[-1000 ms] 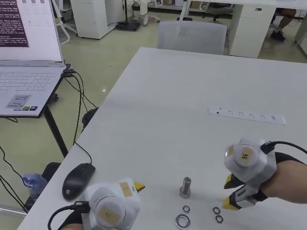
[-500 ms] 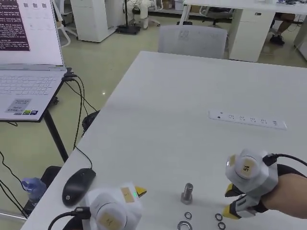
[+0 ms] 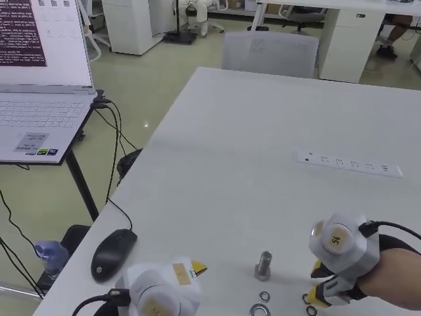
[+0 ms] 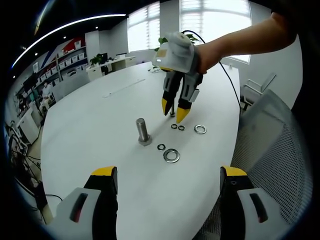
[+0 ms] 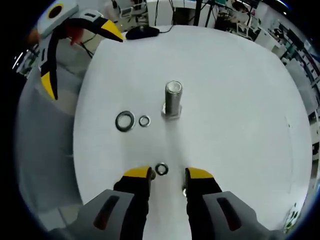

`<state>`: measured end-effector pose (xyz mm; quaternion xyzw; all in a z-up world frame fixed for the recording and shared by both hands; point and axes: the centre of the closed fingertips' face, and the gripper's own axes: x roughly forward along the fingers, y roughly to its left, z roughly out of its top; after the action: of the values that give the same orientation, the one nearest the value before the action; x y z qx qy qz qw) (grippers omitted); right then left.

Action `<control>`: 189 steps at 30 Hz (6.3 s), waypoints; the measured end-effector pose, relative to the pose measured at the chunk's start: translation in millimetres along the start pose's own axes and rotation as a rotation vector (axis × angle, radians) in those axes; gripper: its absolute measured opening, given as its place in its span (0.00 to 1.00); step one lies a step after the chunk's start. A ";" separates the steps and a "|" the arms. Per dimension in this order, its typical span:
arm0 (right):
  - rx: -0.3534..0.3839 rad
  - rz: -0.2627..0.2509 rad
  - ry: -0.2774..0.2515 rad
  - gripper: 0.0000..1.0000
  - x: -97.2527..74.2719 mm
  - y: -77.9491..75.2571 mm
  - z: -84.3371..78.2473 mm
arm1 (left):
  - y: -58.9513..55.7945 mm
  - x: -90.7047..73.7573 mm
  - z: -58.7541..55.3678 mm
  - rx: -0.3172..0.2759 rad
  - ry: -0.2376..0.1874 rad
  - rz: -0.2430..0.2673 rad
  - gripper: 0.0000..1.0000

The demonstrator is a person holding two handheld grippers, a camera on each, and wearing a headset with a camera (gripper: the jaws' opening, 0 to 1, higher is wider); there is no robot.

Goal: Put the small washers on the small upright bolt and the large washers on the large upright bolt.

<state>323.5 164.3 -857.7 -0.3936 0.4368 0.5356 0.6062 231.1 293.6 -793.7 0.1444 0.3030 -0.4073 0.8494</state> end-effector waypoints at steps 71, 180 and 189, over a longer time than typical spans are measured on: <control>0.055 -0.040 0.043 0.13 17.8 5.5 -7.6 | -4.6 -8.7 -5.2 -0.023 -0.004 -0.002 0.72; 0.056 -0.002 0.149 0.13 -31.0 -30.5 -27.6 | -1.4 9.7 -7.0 -0.041 0.015 -0.029 0.86; 0.061 0.013 0.161 0.13 -18.0 -29.4 -31.9 | -1.7 11.3 -6.9 -0.043 0.015 -0.035 0.86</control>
<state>348.5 125.2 -850.2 -0.4141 0.5028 0.4927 0.5771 232.5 289.1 -806.1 0.1239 0.3207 -0.4143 0.8427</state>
